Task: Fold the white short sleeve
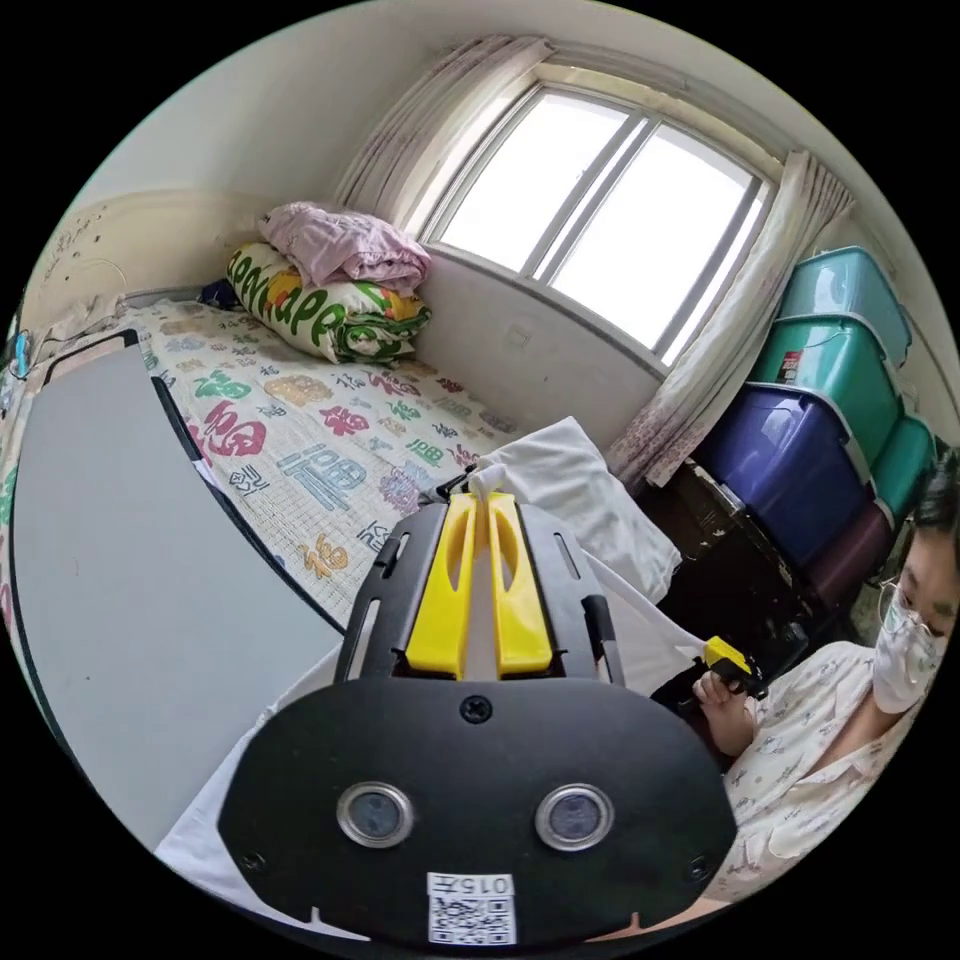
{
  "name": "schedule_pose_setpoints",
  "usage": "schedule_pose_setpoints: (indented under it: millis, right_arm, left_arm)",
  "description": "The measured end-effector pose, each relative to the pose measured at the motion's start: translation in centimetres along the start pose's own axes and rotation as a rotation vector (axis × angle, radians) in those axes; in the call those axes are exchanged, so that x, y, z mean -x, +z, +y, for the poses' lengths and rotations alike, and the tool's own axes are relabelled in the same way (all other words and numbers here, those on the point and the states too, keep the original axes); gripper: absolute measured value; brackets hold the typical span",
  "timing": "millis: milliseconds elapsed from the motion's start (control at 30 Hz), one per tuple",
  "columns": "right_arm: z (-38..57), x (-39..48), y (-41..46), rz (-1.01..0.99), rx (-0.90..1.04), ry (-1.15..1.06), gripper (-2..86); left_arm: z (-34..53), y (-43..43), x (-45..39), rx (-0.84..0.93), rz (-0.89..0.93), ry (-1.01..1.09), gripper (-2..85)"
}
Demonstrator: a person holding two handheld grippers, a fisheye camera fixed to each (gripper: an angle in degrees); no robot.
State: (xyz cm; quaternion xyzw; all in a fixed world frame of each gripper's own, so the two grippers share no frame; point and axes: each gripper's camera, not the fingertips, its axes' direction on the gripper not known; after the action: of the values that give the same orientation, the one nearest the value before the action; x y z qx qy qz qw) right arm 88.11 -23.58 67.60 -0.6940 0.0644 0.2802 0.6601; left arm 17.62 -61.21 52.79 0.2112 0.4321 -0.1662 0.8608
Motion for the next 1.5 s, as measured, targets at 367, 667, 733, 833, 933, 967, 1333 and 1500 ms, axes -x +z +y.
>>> schedule_pose_setpoints:
  millis: [367,667,733,833,933,967,1333,1500]
  right_arm:
    - [8.1,16.3,23.9,-0.511,0.387,-0.096,-0.1]
    - [13.5,20.9,29.6,-0.555,0.566,-0.140,-0.1]
    - [13.9,21.7,30.4,-0.561,0.586,-0.169,0.0]
    - [14.4,23.0,32.1,-0.560,0.625,-0.218,0.4]
    - [14.2,23.4,33.9,-0.567,0.670,-0.237,1.4]
    - [13.9,23.2,34.2,-0.588,0.679,-0.238,2.2]
    - [-0.8,7.7,35.2,-0.584,0.475,-0.326,7.0]
    - [-6.7,-1.0,47.5,-0.335,0.525,-0.393,12.2]
  left_arm:
    - [31.5,-20.5,15.8,-0.053,-0.387,-0.361,0.6]
    - [50.1,-25.9,20.8,-0.266,-0.338,-0.547,6.3]
    - [52.3,-26.2,21.0,-0.277,-0.300,-0.550,6.9]
    - [55.4,-26.1,20.6,-0.319,-0.270,-0.540,7.6]
    - [58.0,-25.1,20.9,-0.266,-0.285,-0.554,7.2]
    - [58.4,-25.0,20.9,-0.258,-0.283,-0.556,7.2]
    - [65.0,-24.9,18.6,-0.306,-0.240,-0.519,9.7]
    - [63.8,-20.5,17.7,-0.213,-0.212,-0.470,12.2]
